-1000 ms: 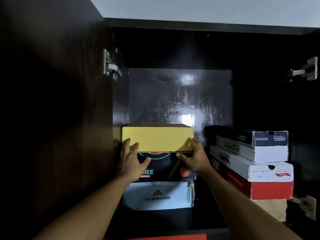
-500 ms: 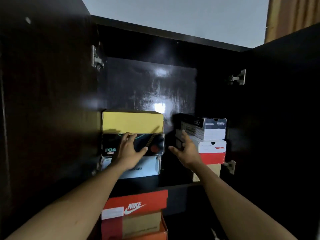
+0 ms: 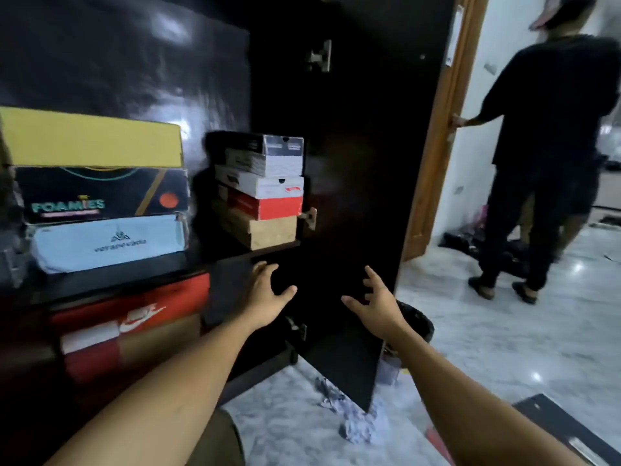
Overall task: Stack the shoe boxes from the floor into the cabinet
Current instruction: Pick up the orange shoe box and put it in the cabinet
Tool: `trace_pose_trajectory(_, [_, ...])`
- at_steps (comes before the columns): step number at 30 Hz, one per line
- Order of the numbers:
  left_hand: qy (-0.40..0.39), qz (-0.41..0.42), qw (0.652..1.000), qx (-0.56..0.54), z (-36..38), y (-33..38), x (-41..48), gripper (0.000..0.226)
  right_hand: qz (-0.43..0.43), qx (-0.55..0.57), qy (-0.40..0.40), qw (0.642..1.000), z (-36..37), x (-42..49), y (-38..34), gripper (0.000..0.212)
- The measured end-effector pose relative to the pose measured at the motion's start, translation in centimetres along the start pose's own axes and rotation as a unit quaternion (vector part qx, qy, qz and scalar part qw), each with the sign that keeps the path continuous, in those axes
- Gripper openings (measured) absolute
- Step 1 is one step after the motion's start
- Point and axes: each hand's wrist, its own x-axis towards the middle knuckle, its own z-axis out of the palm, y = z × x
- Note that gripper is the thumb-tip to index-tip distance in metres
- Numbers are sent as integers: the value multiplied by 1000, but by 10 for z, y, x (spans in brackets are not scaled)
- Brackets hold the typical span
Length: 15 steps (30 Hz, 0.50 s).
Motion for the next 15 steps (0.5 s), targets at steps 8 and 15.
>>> trace_pose_trajectory(8, [-143,31,989,34,138,13,-46,69,123,-34,74,989,-48,-85,125,86])
trace_pose_trajectory(15, [-282,67,957,14,258,41,-103,65,252,-19,135,958,-86,-174,240,87])
